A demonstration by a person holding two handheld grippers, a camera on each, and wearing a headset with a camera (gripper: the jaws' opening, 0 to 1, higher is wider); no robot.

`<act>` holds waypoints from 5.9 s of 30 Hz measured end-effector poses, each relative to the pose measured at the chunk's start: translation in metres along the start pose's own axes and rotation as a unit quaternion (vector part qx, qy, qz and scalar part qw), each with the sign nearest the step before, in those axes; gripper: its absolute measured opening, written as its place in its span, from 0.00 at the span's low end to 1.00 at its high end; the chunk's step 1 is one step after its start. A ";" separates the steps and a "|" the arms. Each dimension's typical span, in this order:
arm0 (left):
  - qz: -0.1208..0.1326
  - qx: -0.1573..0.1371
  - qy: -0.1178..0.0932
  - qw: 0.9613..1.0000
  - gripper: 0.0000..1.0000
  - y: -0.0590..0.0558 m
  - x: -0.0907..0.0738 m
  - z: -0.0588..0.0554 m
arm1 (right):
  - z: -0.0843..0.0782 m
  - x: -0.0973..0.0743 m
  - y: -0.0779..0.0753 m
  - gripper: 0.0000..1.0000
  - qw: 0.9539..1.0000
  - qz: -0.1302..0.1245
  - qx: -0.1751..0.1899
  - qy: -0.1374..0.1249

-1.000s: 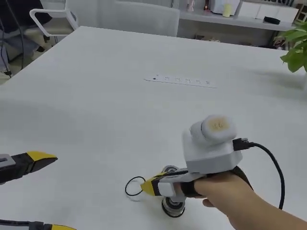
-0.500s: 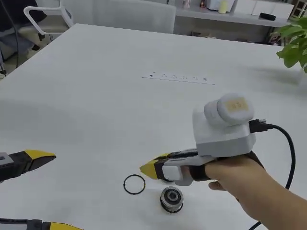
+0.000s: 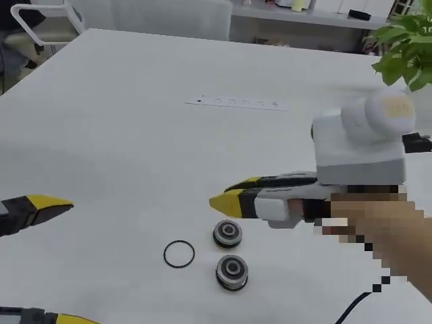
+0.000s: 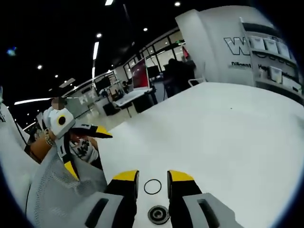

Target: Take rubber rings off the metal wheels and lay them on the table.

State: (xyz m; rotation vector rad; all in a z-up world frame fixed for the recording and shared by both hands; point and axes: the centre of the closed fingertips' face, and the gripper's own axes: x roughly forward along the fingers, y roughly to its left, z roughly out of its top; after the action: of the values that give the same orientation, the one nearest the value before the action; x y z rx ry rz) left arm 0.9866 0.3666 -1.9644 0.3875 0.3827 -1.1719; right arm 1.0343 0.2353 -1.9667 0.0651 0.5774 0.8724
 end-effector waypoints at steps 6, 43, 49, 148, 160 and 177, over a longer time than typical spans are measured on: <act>-0.014 0.021 -0.033 0.999 0.86 0.000 -0.001 0.036 | -0.008 -0.021 -0.010 0.25 1.000 -0.002 -0.008 -0.005; -0.167 0.123 -0.054 0.977 0.71 -0.039 0.115 0.086 | -0.111 -0.004 -0.016 0.23 0.987 0.033 -0.061 0.147; -0.179 0.092 -0.059 0.978 0.64 -0.051 0.132 0.072 | -0.117 0.001 -0.012 0.23 0.983 0.036 -0.081 0.160; -0.145 0.058 0.007 0.988 0.08 -0.054 0.174 -0.008 | -0.111 0.001 -0.021 0.00 0.985 0.011 0.107 0.133; -0.146 0.057 0.006 0.988 0.08 -0.054 0.173 -0.008 | -0.107 0.001 -0.017 0.00 0.985 0.015 0.108 0.132; -0.146 0.058 0.006 0.988 0.08 -0.054 0.173 -0.008 | -0.104 0.001 -0.014 0.00 0.986 0.017 0.103 0.129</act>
State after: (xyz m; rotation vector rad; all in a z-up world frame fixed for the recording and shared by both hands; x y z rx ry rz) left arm 0.9944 0.2123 -2.0600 0.4505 0.3908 -1.4828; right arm 0.9926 0.2087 -2.0590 0.1511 0.9103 0.8589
